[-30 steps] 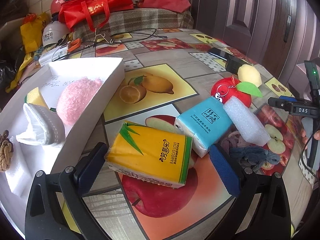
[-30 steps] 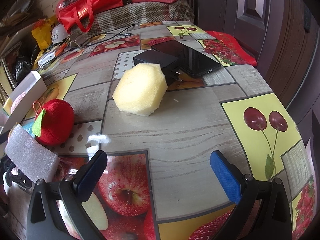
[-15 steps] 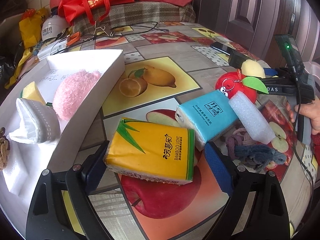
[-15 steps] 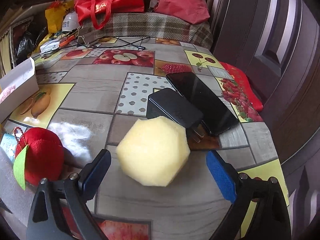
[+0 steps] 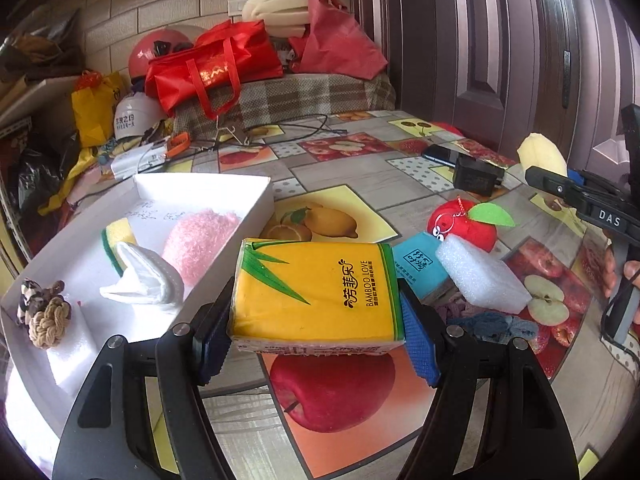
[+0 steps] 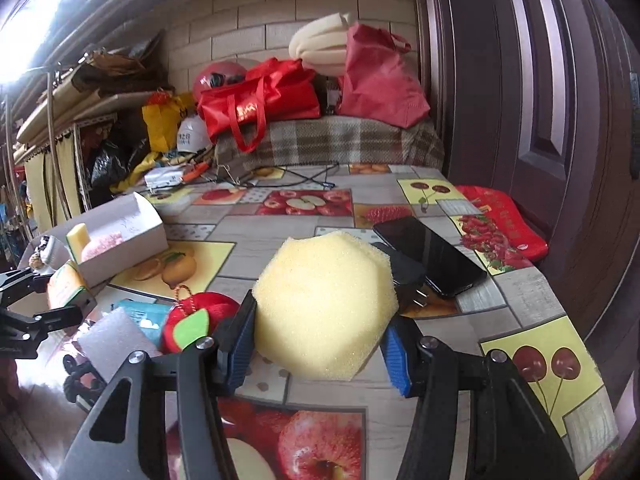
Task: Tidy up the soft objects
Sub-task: 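Carry the tissue pack and yellow sponge into the white tray and release both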
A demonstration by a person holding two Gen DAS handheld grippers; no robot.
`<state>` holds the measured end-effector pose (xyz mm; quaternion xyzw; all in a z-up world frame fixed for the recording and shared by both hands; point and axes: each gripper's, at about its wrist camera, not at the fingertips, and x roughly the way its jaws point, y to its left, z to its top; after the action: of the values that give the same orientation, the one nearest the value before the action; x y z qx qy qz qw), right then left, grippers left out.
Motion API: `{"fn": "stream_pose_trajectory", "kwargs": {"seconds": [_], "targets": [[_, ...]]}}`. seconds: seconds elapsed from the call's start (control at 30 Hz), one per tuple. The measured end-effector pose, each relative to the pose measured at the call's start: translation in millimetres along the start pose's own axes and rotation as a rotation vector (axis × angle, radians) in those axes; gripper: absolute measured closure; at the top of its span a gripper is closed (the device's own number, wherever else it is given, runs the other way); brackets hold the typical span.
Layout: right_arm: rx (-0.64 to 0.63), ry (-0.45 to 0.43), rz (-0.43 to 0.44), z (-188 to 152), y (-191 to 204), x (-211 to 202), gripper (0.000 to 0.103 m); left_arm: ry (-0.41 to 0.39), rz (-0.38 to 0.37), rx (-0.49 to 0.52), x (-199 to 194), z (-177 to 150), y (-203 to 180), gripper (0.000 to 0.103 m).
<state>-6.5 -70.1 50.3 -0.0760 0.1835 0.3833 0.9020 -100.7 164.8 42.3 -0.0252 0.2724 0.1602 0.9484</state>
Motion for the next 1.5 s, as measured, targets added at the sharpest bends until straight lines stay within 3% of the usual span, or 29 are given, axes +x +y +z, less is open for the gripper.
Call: {"fn": "stream_pose_trajectory", "kwargs": {"seconds": [0.17, 0.4, 0.53, 0.9, 1.0, 1.2, 1.5], "targets": [[-0.048, -0.053, 0.090, 0, 40, -14, 0.047, -0.097, 0.077, -0.032, -16, -1, 7, 0.029], [-0.090, -0.035, 0.174, 5, 83, 1, 0.047, -0.124, 0.098, -0.060, -24, -6, 16, 0.029], [-0.124, -0.038, 0.211, 4, 106, 4, 0.047, -0.152, 0.149, -0.064, -38, -13, 27, 0.029], [-0.198, -0.025, 0.291, 10, 176, 31, 0.048, -0.150, 0.357, -0.207, -54, -30, 124, 0.029], [-0.213, -0.034, 0.307, 12, 194, 36, 0.048, -0.152, 0.405, -0.304, -51, -32, 160, 0.029], [-0.278, -0.040, 0.414, 12, 237, 40, 0.048, -0.167, 0.410, -0.487, -44, -37, 210, 0.029], [-0.248, 0.071, 0.393, 33, 268, 104, 0.048, -0.175, 0.391, -0.421, -40, -28, 200, 0.029]]}}
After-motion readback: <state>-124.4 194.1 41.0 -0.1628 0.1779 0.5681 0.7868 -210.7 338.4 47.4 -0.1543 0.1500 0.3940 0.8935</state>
